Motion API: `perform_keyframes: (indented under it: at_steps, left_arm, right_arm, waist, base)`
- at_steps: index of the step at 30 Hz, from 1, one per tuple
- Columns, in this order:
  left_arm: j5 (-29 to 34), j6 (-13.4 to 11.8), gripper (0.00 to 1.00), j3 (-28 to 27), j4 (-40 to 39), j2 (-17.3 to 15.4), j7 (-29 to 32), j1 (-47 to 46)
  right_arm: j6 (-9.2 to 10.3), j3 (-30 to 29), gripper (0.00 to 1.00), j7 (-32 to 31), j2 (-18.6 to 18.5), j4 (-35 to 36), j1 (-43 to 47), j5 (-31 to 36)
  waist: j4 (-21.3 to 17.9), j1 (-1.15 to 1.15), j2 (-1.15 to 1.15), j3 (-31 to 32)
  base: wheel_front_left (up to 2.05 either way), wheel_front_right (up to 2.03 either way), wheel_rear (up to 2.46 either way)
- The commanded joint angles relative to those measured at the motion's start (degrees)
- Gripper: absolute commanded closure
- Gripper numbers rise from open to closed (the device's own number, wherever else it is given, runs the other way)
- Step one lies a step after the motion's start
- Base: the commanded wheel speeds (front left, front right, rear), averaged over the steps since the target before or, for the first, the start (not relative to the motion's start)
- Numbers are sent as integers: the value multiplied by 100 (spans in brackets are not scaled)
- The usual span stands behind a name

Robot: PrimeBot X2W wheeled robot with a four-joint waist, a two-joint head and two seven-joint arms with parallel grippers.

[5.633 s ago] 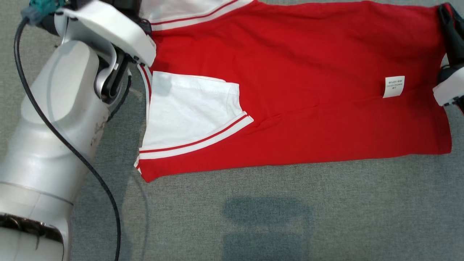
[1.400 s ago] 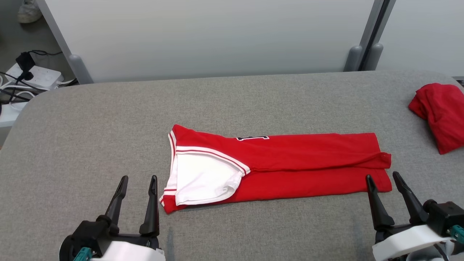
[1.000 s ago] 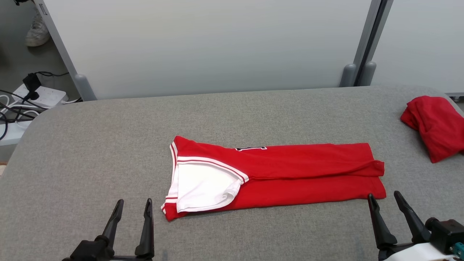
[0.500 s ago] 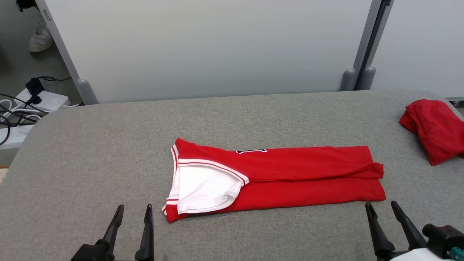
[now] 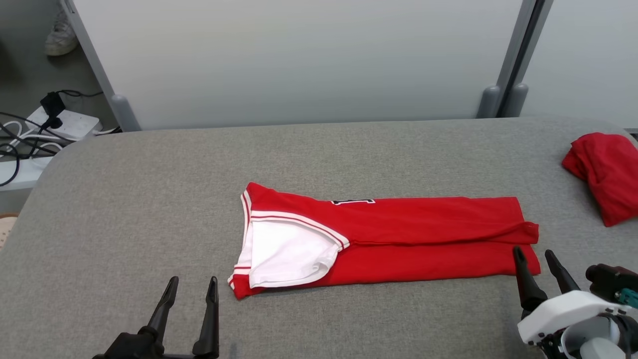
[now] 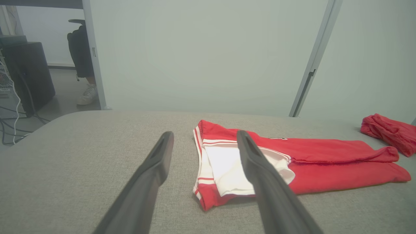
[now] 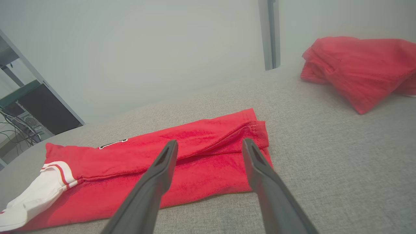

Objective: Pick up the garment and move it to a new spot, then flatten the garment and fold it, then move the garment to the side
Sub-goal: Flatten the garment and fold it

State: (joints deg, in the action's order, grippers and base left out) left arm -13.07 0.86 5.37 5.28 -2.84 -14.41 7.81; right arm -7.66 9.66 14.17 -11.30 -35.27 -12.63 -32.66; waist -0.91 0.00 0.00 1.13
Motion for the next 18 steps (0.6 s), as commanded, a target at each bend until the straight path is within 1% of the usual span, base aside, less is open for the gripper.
perform_keyframes:
  at_steps: [1, 7, 8, 12, 18]
  left_arm:
    - [58, -28, 0, -132, -191, -4, -59, -297]
    - [85, -7, 0, -14, -219, -4, -59, -374]
    - [85, -7, 0, -14, -219, -4, -59, -374]
    - [119, 8, 0, 45, -240, -4, -59, -483]
    - [134, 34, 0, 90, -191, -4, -59, -645]
  right_arm:
    - [17, 170, 0, -53, -122, -84, -270, -92]
    - [17, 94, 0, -136, -272, -975, -840, -347]
    - [17, 94, 0, -136, -272, -975, -840, -347]
    - [17, -85, 0, -62, -342, -1425, -1175, -475]
    - [17, -123, 0, -28, -422, -2003, -1575, -610]
  waist:
    - [56, 0, 0, -43]
    - [238, 0, 0, -229]
    - [238, 0, 0, -229]
    - [363, 0, 0, -454]
    - [476, 0, 0, -743]
  base:
    - [0, 0, 0]
    - [0, 0, 0]
    - [0, 0, 0]
    - [0, 0, 0]
    - [0, 0, 0]
